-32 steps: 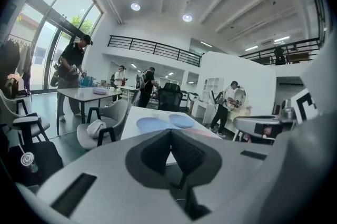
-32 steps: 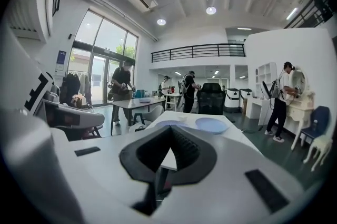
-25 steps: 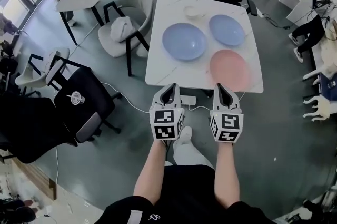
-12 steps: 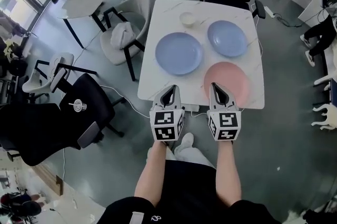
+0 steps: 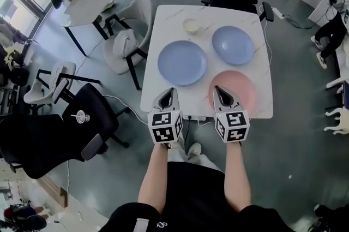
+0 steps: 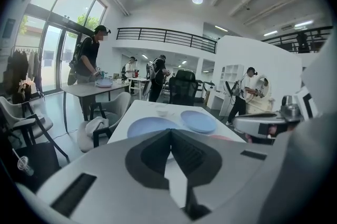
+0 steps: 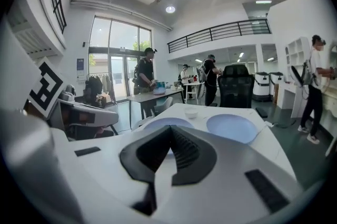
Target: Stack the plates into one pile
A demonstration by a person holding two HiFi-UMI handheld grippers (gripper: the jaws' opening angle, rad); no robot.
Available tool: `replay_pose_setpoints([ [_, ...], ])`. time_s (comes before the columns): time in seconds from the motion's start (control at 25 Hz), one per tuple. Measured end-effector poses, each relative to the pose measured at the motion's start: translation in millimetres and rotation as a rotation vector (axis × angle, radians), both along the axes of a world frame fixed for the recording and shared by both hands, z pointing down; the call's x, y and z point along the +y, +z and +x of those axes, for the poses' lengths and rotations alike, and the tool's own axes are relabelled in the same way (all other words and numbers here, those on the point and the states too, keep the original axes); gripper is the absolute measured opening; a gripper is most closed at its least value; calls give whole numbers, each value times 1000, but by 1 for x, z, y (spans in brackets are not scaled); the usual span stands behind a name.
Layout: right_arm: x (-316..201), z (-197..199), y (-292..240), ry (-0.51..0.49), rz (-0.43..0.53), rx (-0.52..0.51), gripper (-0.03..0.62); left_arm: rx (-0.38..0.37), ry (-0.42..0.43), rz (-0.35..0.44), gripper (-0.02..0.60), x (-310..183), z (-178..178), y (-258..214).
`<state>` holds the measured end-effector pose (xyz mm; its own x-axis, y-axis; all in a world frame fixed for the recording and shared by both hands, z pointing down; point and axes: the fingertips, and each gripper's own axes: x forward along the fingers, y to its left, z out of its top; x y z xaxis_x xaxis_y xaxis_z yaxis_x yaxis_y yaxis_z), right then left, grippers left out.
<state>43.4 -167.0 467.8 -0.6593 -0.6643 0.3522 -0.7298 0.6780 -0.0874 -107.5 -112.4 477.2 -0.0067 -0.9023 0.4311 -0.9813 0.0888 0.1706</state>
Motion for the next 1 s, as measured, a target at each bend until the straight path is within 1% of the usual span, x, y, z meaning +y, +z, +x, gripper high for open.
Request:
replay_pose_setpoints([
  [0.08,-6,-1,6,-19,-42,-1,9,3,1,1,17,-10,-2,0],
  [0.24,-25,2,5,8,-57,2,9,-6,3,-1,17,-27,-7,-2],
  [0.36,-43,-4,9,35,-66,-12,8,-27,-28,-2,17,-40,-25,0],
  [0.44,-51,-11,15,42,-84,-16,9,-17,-44,-18,17,-46,-38,5],
  [0.68,-85,-29,27,89,-112,-46,9,-18,-47,-52,17,-73,-65,20],
  [0.8,-93,-38,38,95,-146,-31,56,-18,-37,-93,17,-83,-74,34],
  [1.0,-106,-51,62,129,-201,13,81,-23,-18,-158,19,-97,-91,60],
])
